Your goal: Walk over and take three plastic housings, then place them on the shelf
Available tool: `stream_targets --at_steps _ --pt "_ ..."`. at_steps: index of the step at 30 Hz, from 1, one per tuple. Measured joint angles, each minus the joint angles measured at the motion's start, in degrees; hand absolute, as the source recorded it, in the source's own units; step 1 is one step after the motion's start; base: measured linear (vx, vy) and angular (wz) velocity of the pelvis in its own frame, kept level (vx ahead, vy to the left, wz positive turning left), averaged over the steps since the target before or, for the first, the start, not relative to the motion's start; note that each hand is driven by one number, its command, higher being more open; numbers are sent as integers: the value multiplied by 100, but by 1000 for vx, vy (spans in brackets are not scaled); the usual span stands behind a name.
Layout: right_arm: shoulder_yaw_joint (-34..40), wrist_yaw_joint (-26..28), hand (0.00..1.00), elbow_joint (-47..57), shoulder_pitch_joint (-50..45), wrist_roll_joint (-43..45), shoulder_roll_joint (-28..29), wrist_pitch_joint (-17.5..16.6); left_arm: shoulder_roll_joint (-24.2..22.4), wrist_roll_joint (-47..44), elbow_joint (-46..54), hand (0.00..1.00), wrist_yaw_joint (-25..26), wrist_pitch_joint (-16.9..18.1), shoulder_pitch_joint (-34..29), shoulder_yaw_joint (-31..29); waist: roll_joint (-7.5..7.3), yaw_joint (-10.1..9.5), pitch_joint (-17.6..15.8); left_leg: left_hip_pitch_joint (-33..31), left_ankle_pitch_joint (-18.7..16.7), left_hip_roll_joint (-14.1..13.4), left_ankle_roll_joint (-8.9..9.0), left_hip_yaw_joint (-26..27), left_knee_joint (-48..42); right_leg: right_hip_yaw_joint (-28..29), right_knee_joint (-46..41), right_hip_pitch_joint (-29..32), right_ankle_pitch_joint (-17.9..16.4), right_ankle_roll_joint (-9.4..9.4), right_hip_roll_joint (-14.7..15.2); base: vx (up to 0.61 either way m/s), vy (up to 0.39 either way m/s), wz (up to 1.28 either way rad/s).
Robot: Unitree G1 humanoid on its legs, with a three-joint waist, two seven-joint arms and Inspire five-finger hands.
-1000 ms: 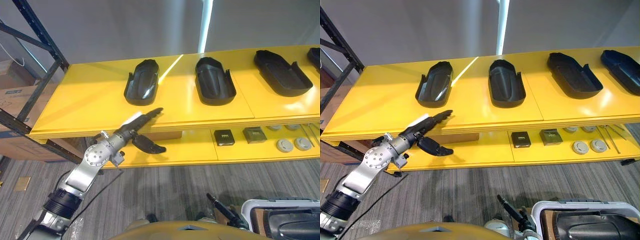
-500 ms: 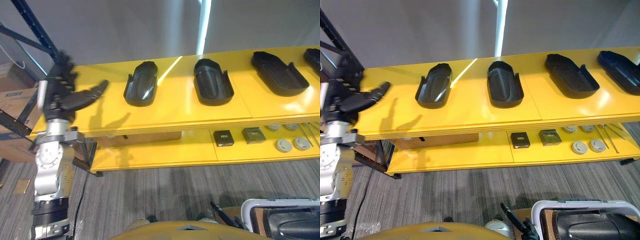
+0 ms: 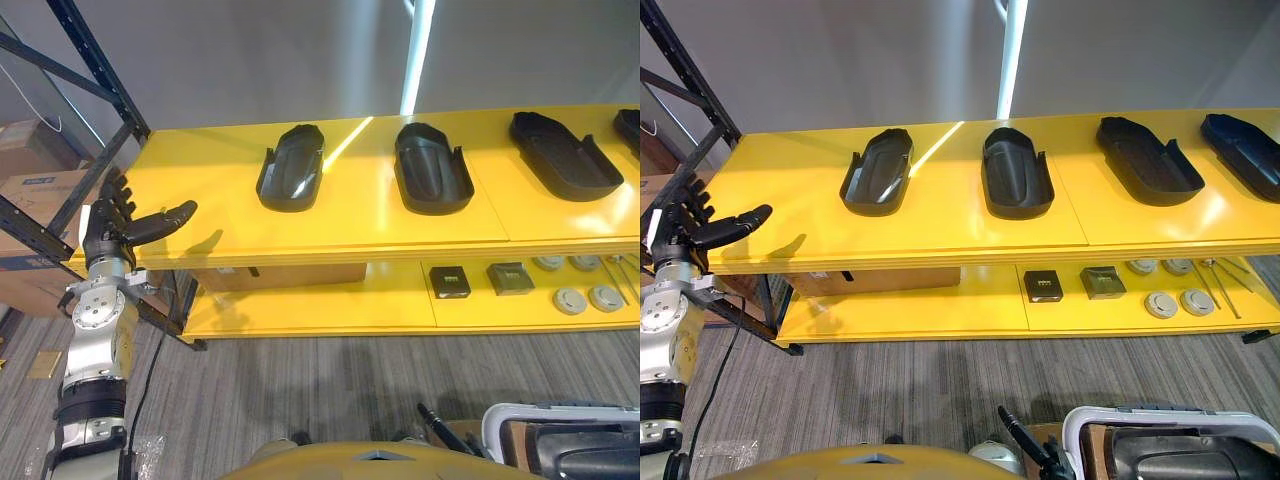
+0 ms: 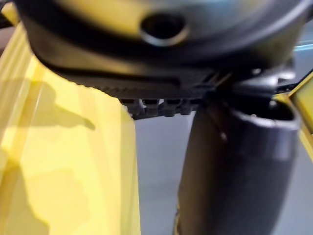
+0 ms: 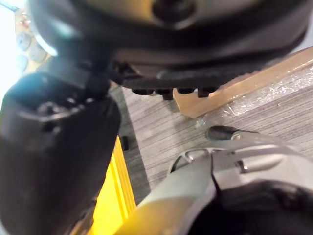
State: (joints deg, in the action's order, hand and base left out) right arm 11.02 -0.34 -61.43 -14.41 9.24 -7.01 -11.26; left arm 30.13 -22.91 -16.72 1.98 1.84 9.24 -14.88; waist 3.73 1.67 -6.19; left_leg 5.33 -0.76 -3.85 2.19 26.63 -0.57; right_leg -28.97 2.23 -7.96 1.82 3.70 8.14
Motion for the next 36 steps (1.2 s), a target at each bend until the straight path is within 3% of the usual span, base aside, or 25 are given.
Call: stream_targets --at_steps 8,15,36 --pt "-29 102 100 114 -49 1 -8 69 458 -700 -960 100 -1125 -97 641 365 3 25 -2 11 0 -30 7 89 -10 97 0 75 -1 -4 -30 14 11 -6" --pt "-29 115 100 132 -57 0 -7 69 468 -1671 -1411 100 -1769 -215 859 578 1 98 -2 18 -5 -40 14 102 -25 110 -10 75 -5 -10 -34 3 3 0" --pt "-53 111 100 156 -280 11 69 70 467 -1994 -2177 100 -2154 -401 1198 978 -104 339 -63 122 -66 -103 97 351 -68 382 -84 111 -15 -24 -62 7 12 -6"
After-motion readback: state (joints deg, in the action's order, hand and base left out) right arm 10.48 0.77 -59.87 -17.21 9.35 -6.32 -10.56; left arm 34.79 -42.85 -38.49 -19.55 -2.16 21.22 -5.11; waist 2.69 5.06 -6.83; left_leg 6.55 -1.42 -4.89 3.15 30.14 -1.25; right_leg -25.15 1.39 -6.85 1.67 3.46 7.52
